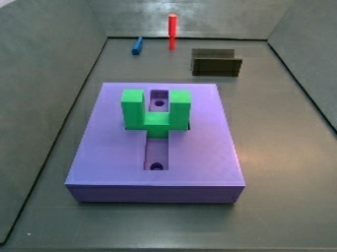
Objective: Pick up the brown object. Move up. Move to above the board. Insert the brown object.
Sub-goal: Insert the brown object.
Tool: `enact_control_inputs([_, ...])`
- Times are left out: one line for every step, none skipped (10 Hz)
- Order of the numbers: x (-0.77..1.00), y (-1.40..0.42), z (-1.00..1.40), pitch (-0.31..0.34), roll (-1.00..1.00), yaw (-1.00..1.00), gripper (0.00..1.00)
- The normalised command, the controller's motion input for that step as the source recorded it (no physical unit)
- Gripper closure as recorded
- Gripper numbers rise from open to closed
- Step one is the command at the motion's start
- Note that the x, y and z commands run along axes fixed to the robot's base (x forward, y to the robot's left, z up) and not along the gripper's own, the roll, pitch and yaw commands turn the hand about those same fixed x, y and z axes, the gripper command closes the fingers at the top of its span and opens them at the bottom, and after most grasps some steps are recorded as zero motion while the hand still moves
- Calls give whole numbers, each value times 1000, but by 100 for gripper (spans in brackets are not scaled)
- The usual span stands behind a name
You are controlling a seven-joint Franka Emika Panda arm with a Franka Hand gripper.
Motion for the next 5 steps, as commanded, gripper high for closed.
enact_control_inputs([14, -23, 0, -131, -147, -923, 100])
enact_control_inputs([9, -17, 0, -146, -151, -923, 100])
enact_control_inputs([0, -37, -63, -179, -153, -917, 100])
enact_control_inputs([0, -77, -194, -183, -117, -943, 100])
enact_control_inputs([0, -114, -260, -196, -93, -931, 100])
